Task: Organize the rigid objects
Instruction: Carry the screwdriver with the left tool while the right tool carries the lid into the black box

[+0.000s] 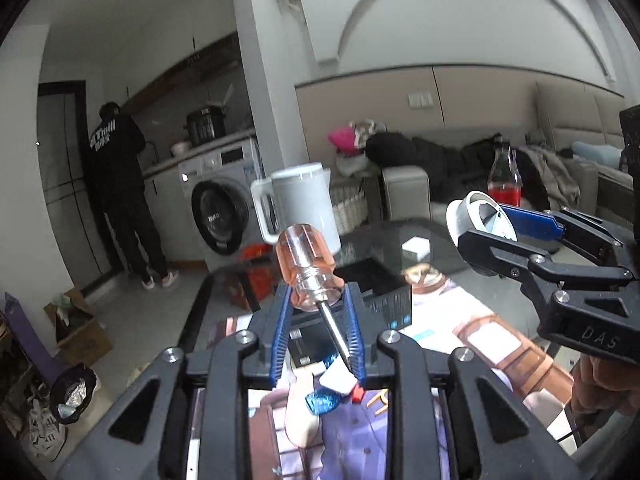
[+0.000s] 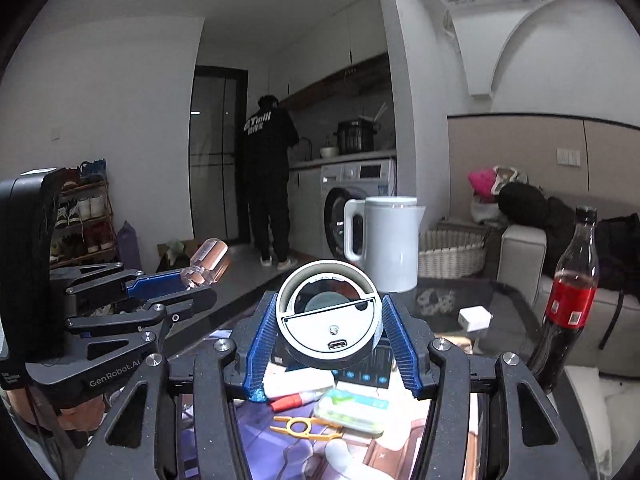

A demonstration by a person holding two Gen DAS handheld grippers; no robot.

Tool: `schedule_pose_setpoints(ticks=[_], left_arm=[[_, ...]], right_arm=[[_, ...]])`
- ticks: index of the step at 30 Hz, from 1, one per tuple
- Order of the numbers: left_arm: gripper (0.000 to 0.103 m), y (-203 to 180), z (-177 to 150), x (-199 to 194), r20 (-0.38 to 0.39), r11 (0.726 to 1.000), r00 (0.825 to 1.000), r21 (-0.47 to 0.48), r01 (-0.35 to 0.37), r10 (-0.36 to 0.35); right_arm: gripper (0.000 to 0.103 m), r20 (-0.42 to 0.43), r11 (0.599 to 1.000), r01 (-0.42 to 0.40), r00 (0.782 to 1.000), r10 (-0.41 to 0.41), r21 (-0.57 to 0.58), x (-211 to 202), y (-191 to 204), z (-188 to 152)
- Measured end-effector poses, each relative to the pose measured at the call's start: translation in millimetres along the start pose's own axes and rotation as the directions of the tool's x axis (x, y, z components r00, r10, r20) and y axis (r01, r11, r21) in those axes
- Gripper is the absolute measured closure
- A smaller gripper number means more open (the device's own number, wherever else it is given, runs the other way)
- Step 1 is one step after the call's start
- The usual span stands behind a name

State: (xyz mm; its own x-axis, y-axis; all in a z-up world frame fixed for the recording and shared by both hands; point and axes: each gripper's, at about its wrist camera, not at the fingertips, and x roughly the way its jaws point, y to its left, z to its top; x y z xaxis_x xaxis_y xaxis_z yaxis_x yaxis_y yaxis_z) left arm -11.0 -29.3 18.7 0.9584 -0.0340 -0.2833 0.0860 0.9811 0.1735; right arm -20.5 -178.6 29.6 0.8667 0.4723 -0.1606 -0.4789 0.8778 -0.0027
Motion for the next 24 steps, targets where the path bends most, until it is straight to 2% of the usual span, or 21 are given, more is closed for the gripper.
schedule_pose_setpoints(ticks=[2,8,14,19,24], left_arm=[[0.079,4.0,1.2,-4.4,0.024,1.0,1.0,-0.004,-0.009,0.009],[0.079,8.4,9.8,-2.8,0.032,1.0,0.999,-0.023,-0.005,0.005],[0.079,14.3,29.9,26.3,0.02,0.998,1.0,-0.064,0.011,-0.009],[0.079,24.9,43.5,66.6,0.009,0.997,1.0,-0.082,0.007,-0.006],[0.079,36.3,48.6,122.2,-0.101,0.988,0.995,-0.156,0.005,-0.021]], right_arm=[[0.049,0.012,1.0,-0.002,1.0,0.002,-0.014,-3.3,3.3,3.1],[0.049,-0.001,1.0,-0.002,1.0,0.002,0.017,2.8,0.6,12.2],[0.049,0.025,1.0,0.009,1.0,-0.009,0.028,29.9,-8.9,29.4],[0.049,-0.015,0.998,0.018,1.0,-0.017,0.057,81.3,-18.9,40.5],[0.05,-0.131,0.996,0.038,0.991,-0.027,0.08,146.5,-28.9,34.1]])
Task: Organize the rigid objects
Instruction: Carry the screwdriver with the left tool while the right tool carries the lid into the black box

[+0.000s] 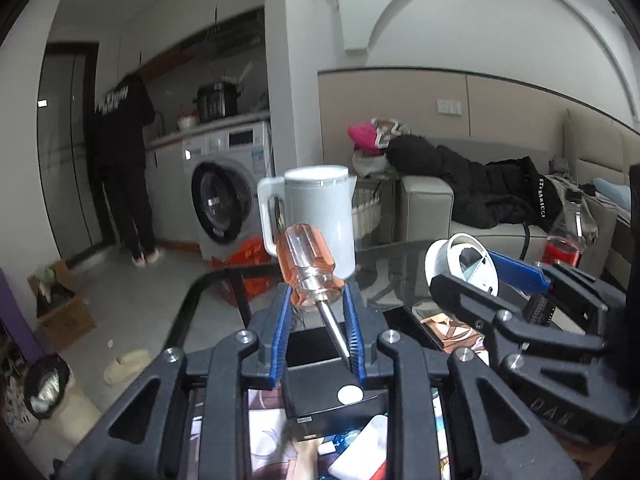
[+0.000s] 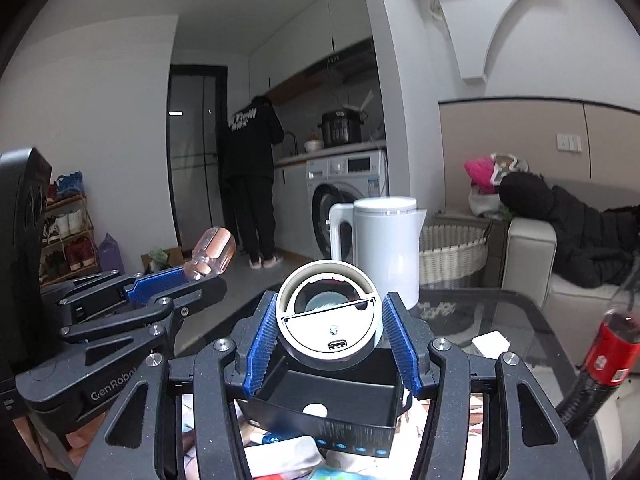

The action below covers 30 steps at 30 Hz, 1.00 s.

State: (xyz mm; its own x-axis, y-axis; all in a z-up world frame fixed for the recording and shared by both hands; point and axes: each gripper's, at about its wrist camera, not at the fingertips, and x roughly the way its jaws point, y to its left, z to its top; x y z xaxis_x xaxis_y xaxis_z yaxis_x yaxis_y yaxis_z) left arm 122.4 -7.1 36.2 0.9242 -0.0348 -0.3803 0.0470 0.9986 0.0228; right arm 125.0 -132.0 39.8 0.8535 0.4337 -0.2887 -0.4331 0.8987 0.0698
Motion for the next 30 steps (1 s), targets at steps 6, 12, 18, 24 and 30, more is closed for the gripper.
schedule_pose_setpoints(ticks=[6,12,18,24,30], left_arm=[[0.079,0.8,-10.4,60.0,-0.149,1.0,0.989,-0.03,-0.01,0.005],[0.079,-1.1,-22.7,108.1,-0.333,0.999,0.943,-0.052,-0.018,-0.001],[0.079,-5.6,-34.4,124.8,-0.457,1.0,0.889,-0.026,-0.007,-0.006],[0.079,-8.0,-45.7,127.8,-0.588,0.999,0.808,-0.008,0.054,-0.048],[0.079,-15.5,-52.0,113.3,-0.624,0.995,0.778,0.006,0.103,-0.077]], right_arm=[[0.05,-0.157,0.997,0.054,0.987,-0.045,0.051,62.7,-22.3,-11.5],[0.05,-0.368,0.997,0.057,0.929,-0.031,0.06,111.5,-31.2,-29.9],[0.053,-0.537,0.999,0.032,0.843,-0.013,0.027,134.2,-31.6,-50.2],[0.054,-0.638,1.0,-0.009,0.77,-0.008,-0.024,133.1,-23.8,-51.7],[0.054,-0.692,0.998,-0.05,0.719,0.055,0.028,115.2,-26.3,-59.3]])
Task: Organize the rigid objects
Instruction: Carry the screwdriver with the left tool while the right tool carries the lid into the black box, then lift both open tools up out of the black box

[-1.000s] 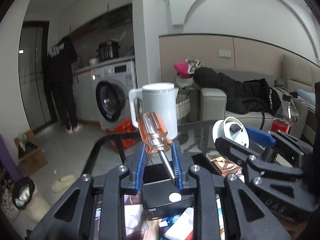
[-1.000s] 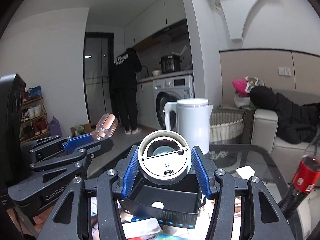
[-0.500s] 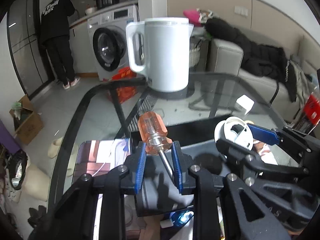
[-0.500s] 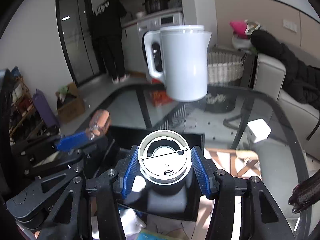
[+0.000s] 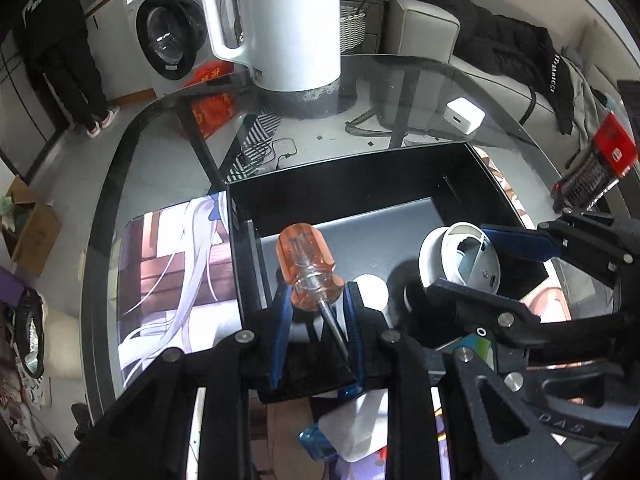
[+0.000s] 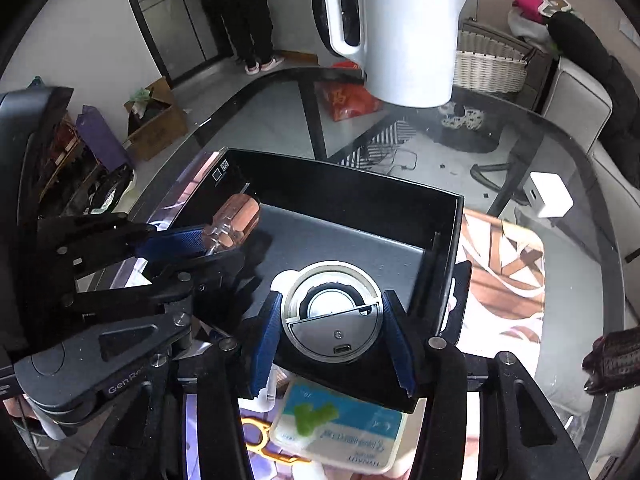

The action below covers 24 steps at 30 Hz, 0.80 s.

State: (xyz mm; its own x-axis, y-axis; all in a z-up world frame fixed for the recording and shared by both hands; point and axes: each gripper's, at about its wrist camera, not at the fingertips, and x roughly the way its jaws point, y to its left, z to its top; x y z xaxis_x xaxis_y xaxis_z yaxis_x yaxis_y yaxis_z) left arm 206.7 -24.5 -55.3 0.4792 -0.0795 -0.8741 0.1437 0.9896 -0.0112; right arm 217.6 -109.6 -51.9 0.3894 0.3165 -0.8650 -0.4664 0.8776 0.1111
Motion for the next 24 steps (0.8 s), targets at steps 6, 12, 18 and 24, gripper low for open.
schedule_pose_setpoints(ticks=[6,12,18,24], left_arm=[[0.078,3.0,-1.8,-0.5,0.015,1.0,1.0,0.0,0.016,-0.016],[0.078,8.3,-0.7,0.2,0.017,1.0,1.0,-0.009,0.027,-0.027],[0.065,8.0,0.9,-12.8,0.076,1.0,0.997,0.003,-0.014,0.013],[0.05,13.5,1.4,-26.0,0.133,1.0,0.991,-0.015,-0.008,0.01]], right_arm=[[0.053,0.009,1.0,0.0,1.0,0.0,0.018,-2.2,0.8,-3.7],[0.053,-0.002,1.0,-0.004,1.0,0.004,0.024,-2.1,-0.7,-1.4],[0.052,0.012,0.999,-0.003,1.0,0.003,0.051,-5.6,-1.8,-2.4],[0.04,0.107,0.996,0.019,0.994,-0.029,0.089,-26.4,-6.6,-4.8]])
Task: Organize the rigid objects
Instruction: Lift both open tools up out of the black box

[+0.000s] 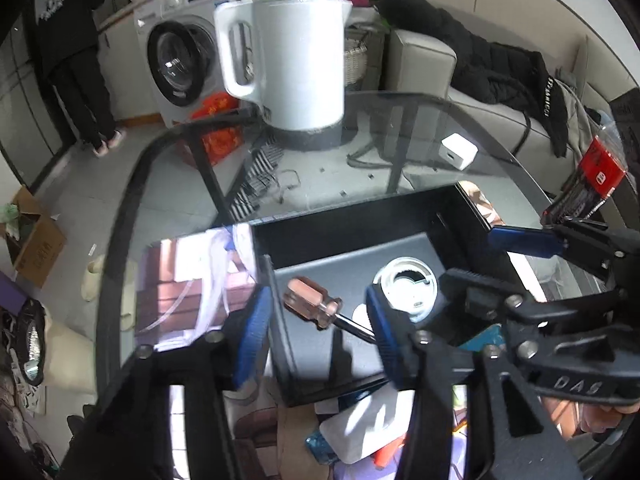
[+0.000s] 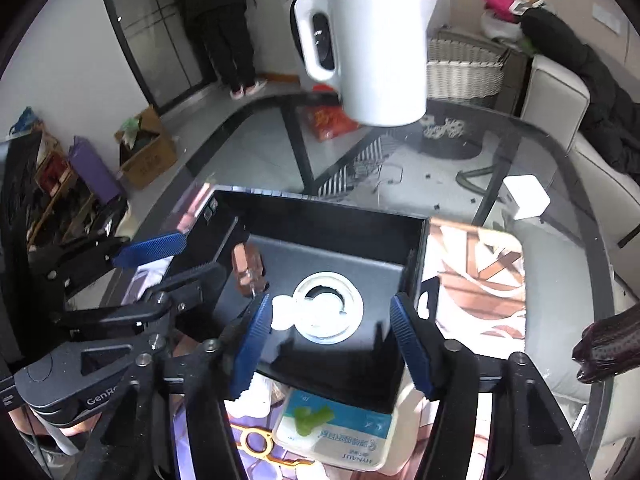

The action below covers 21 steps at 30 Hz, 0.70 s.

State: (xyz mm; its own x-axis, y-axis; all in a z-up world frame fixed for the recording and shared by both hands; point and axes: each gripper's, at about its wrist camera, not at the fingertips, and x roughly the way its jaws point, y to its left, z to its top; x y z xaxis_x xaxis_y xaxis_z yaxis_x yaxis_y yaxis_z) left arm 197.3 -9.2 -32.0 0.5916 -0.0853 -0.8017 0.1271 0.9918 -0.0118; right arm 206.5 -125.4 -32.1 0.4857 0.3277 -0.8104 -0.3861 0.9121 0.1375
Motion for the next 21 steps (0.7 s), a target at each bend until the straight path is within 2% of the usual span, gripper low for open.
schedule_pose_setpoints(ticks=[5,7,9,11,14,15,18,21], left_arm=[[0.05,-0.1,0.7,-19.1,0.064,1.0,0.998,-0.009,0.005,-0.005],[0.05,0.5,-0.6,-32.1,0.124,1.0,0.992,-0.017,0.003,-0.001],[0.05,0.6,-3.5,-49.6,0.215,0.999,0.976,-0.034,-0.022,0.029],[0.049,-1.1,-8.0,-70.6,0.314,0.999,0.948,-0.039,-0.037,0.048],[0.047,-5.1,-17.8,-101.5,0.442,0.998,0.894,-0.037,-0.059,0.069],[0.046,-6.1,-21.8,-110.0,0.475,0.997,0.877,-0.035,-0.065,0.074],[0.042,-9.6,-34.6,-135.0,0.557,0.996,0.826,-0.035,-0.078,0.084],[0.031,-13.1,-47.4,-155.9,0.622,0.996,0.779,-0.023,-0.09,0.085]], right_arm=[[0.038,0.116,1.0,-0.005,0.993,0.004,0.004,-27.3,7.2,0.7],[0.038,0.194,1.0,0.004,0.981,-0.005,0.004,-44.5,9.5,0.2],[0.038,0.296,1.0,0.008,0.955,-0.01,0.005,-68.1,14.1,-3.2],[0.037,0.385,1.0,0.007,0.923,-0.008,0.005,-88.8,18.2,-9.3],[0.03,0.506,1.0,-0.008,0.862,0.012,-0.011,-117.2,26.0,-21.0],[0.029,0.546,1.0,-0.007,0.837,0.017,-0.021,-128.3,30.6,-27.5],[0.026,0.619,0.999,0.004,0.785,0.03,-0.053,-151.8,42.2,-43.2],[0.022,0.686,0.995,0.005,0.725,0.066,-0.102,-176.0,53.6,-62.9]])
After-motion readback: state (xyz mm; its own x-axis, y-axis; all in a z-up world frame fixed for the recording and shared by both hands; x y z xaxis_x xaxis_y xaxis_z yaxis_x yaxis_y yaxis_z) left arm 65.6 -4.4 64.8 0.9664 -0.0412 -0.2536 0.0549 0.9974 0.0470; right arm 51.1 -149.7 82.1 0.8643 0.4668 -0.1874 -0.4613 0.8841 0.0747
